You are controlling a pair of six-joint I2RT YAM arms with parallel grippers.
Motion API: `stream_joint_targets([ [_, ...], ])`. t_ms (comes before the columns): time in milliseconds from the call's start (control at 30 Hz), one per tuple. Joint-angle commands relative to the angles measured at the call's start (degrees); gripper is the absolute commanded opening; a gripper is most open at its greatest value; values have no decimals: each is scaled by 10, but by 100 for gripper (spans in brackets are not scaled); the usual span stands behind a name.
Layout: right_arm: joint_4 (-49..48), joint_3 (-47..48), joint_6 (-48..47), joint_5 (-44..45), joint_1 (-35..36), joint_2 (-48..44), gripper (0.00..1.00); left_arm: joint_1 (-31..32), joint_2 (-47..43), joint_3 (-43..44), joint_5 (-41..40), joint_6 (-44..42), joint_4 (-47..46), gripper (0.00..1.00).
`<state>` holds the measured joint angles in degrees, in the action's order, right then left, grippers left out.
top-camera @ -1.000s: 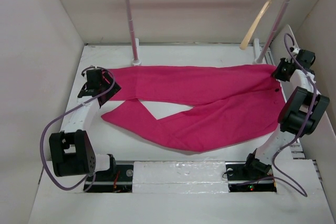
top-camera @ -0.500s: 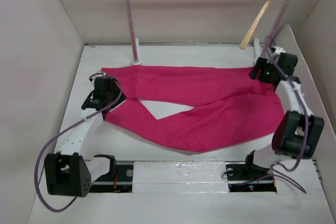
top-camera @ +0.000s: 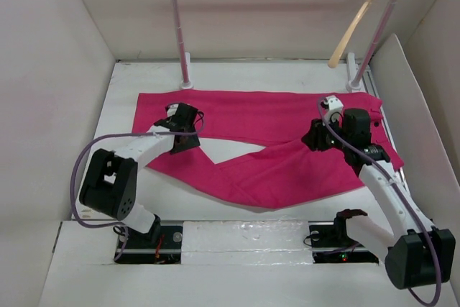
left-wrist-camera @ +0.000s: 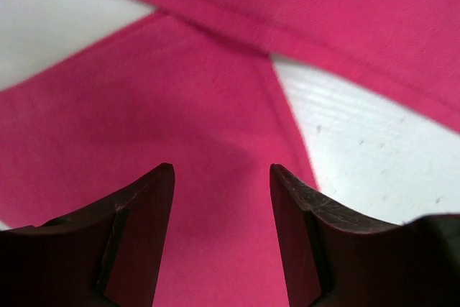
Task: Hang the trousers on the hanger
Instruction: Flatten out the trousers at the center of the board.
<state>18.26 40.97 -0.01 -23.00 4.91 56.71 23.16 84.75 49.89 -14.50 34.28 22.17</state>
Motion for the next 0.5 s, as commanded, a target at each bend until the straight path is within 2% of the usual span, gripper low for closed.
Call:
stream_joint_targets([
  [0,46,10,-53,-29,38,-12,45,2,23,57,-26,-18,-18,52],
  [33,55,-11,-45,-27,70,-33,45,17,60,76,-52,-18,-16,52],
  [167,52,-43,-22,-25,106,-64,46,29,94,93,-92,-17,-13,51],
  [467,74,-50,-18,-35,159,-89,48,29,160,127,-109,-5,-27,44],
])
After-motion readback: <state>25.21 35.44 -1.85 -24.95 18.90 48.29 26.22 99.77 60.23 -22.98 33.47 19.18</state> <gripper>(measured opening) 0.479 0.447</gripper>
